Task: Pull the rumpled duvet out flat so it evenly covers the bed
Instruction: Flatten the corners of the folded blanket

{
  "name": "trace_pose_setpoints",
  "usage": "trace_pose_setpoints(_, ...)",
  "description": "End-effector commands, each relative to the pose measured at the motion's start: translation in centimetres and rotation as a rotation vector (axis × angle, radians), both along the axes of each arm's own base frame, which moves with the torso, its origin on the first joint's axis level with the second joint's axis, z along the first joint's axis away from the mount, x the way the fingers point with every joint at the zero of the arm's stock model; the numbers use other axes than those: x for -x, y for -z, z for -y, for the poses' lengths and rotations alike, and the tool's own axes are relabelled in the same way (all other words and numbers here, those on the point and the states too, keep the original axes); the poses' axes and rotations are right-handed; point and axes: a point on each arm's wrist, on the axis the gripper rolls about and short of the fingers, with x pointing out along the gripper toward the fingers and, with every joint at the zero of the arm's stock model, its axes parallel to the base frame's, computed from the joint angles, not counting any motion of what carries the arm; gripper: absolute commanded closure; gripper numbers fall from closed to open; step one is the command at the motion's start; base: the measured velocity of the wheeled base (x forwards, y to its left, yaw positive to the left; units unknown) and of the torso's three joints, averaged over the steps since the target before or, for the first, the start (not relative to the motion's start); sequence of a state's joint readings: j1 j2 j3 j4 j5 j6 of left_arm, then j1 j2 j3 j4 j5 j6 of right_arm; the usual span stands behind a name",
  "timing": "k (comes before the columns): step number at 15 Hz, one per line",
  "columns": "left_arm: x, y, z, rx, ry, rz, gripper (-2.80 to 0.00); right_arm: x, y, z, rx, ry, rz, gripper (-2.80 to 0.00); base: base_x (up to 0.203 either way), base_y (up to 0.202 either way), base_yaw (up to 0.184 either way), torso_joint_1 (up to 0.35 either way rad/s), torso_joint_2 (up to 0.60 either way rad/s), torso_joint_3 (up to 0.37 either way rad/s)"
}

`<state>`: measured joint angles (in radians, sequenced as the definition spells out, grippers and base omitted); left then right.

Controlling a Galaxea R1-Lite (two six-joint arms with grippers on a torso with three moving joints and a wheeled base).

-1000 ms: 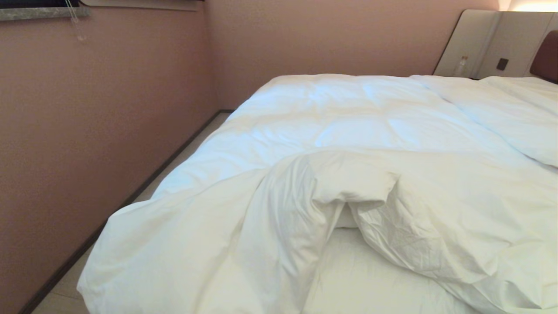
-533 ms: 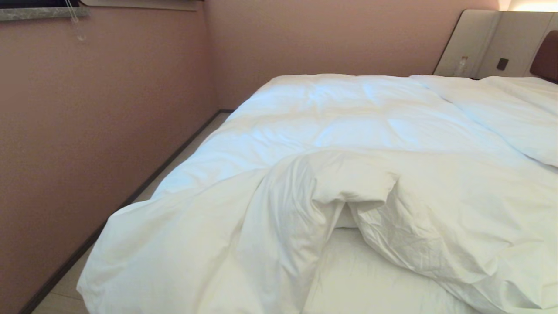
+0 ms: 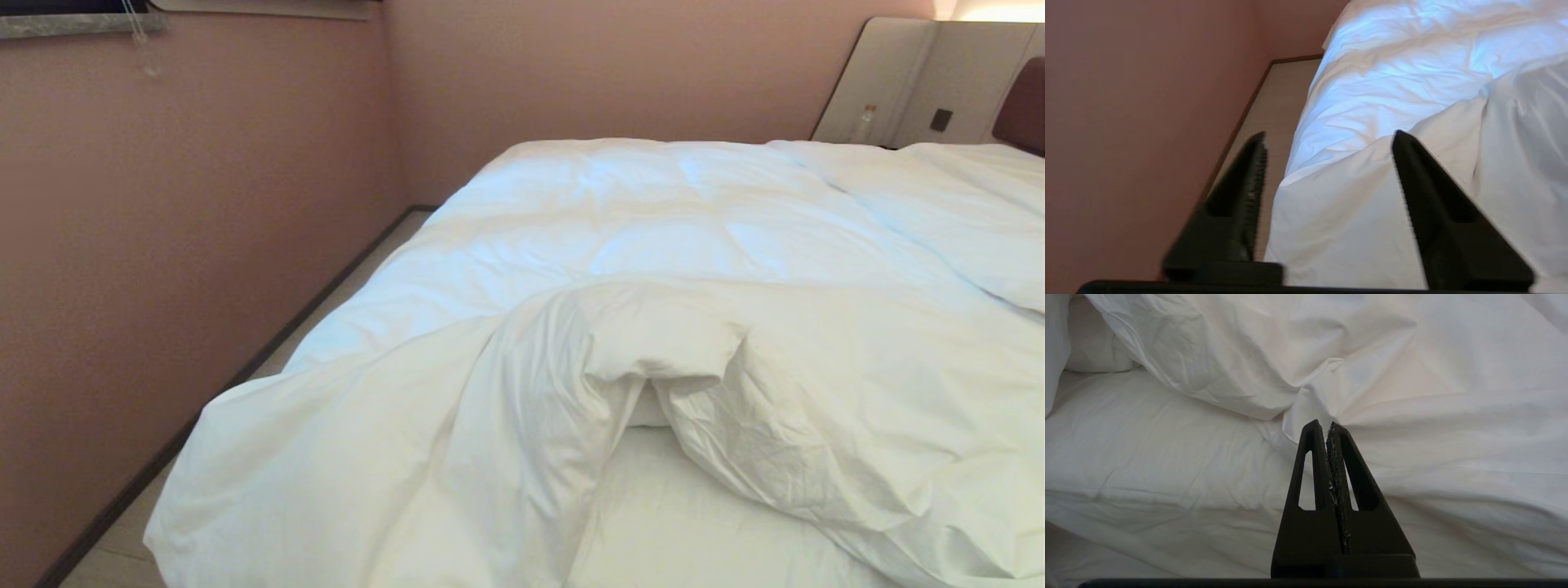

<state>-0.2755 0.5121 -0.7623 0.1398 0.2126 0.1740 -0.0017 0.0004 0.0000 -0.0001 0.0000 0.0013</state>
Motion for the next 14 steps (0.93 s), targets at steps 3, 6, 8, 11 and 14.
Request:
trace_pose_setpoints(3, 1.8, 0.8, -0.6, 0.025, -0.03, 0.052, 0.0, 0.0, 0.0, 0.0, 0.0, 0.0, 0.0, 0.0, 0.0, 0.0, 0.0, 0.0, 0.0, 0.0)
trace_pose_setpoints(6, 2.4, 0.8, -0.9, 0.082, -0.078, 0.071, 0.0, 0.0, 0.0, 0.0, 0.0, -0.002, 0.002, 0.0, 0.0, 0.0, 0.0, 0.0, 0.0, 0.0)
trace_pose_setpoints(8, 2.3, 0.9, -1.0, 0.129, -0.156, 0.063, 0.0, 0.0, 0.0, 0.0, 0.0, 0.0, 0.002, 0.0, 0.0, 0.0, 0.0, 0.0, 0.0, 0.0)
trace_pose_setpoints(11, 2.3, 1.2, -1.2, 0.164, -0.298, 0.059, 0.0, 0.0, 0.0, 0.0, 0.0, -0.002, 0.002, 0.0, 0.0, 0.0, 0.0, 0.0, 0.0, 0.0)
trace_pose_setpoints(14, 3.0, 2.4, -1.1, 0.176, -0.469, 0.071, 0.0, 0.0, 0.0, 0.0, 0.0, -0.002, 0.002, 0.0, 0.0, 0.0, 0.0, 0.0, 0.0, 0.0)
